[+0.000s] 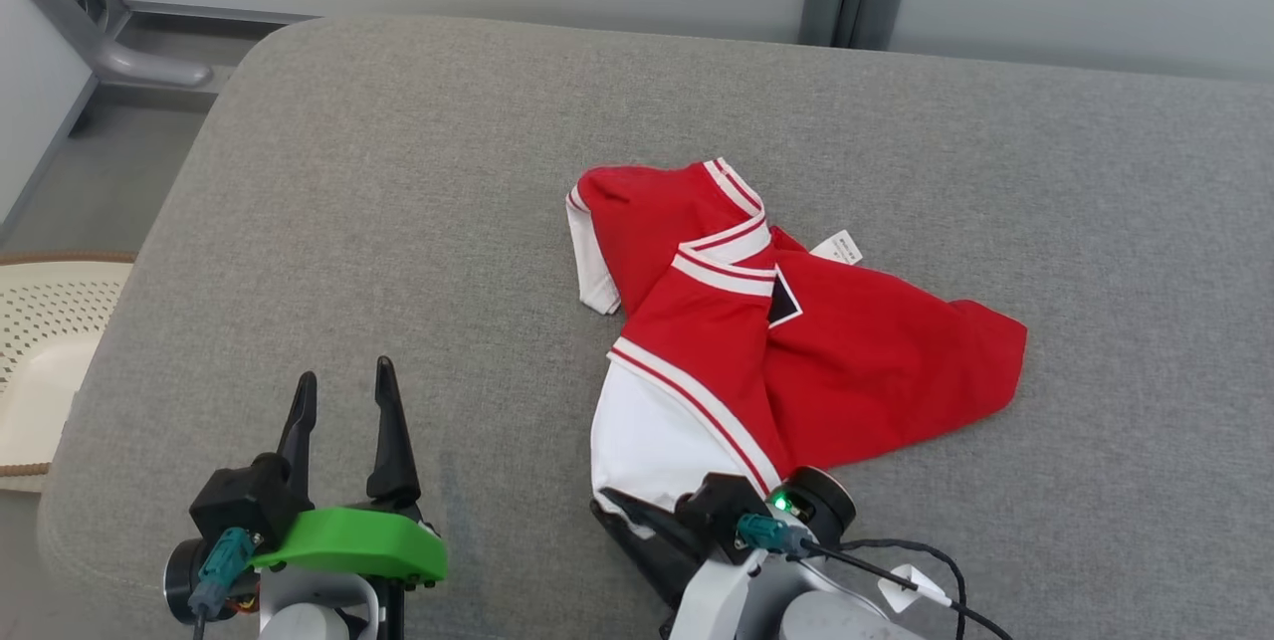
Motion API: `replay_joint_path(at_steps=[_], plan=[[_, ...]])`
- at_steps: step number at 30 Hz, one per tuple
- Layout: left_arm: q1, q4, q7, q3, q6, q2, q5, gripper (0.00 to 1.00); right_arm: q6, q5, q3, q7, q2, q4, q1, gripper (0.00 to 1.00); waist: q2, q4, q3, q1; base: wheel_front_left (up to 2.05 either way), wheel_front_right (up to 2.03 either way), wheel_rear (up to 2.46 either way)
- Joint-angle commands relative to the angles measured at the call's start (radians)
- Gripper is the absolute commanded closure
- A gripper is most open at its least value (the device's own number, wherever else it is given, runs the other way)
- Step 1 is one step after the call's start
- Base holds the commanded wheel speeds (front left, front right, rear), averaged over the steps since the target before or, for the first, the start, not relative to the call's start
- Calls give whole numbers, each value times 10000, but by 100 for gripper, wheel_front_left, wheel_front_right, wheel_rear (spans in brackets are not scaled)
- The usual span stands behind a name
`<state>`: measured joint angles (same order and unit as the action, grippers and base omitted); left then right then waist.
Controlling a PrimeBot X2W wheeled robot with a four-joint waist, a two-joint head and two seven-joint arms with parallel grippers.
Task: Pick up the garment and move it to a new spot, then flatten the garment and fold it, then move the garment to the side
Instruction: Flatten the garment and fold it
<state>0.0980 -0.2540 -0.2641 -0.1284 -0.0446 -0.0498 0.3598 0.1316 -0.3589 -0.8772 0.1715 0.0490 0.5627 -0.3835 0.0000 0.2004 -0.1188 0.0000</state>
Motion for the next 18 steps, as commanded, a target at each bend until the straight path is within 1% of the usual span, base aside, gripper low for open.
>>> replay_joint_path(at_steps=[1, 3, 5, 7, 9, 11, 18], plan=[[-44, 40, -2, 17, -57, -16, 41, 0, -19, -179, -138, 165, 27, 16, -163, 0, 0, -8, 5, 0, 0, 0, 0], [-77, 26, -2, 4, -37, -16, 14, 0, -19, -399, -230, 350, 32, -11, -215, 0, 0, -120, 80, 0, 0, 0, 0], [-115, 8, -2, 10, 5, -17, -58, 0, -19, -486, -112, 519, 33, -42, -264, 0, 0, -276, 177, 0, 0, 0, 0], [-190, 15, -2, -24, 10, -17, -95, 0, -19, -520, 237, 675, 32, -83, -304, 0, 0, -451, 286, 0, 0, 0, 0], [-255, 19, -2, -67, 28, -17, -128, 0, -19, -435, 823, 793, 35, -99, -269, 0, 0, -628, 388, 0, 0, 0, 0], [-294, 31, -4, -123, 31, -17, -139, 0, -19, -139, 1613, 858, 38, 11, -183, 0, 0, -787, 475, 0, 0, 0, 0], [-417, 85, -2, -384, 43, -19, -195, 0, -19, 1230, 5522, 926, 199, 422, 617, 0, 0, -1101, 609, 0, 0, 0, 0]])
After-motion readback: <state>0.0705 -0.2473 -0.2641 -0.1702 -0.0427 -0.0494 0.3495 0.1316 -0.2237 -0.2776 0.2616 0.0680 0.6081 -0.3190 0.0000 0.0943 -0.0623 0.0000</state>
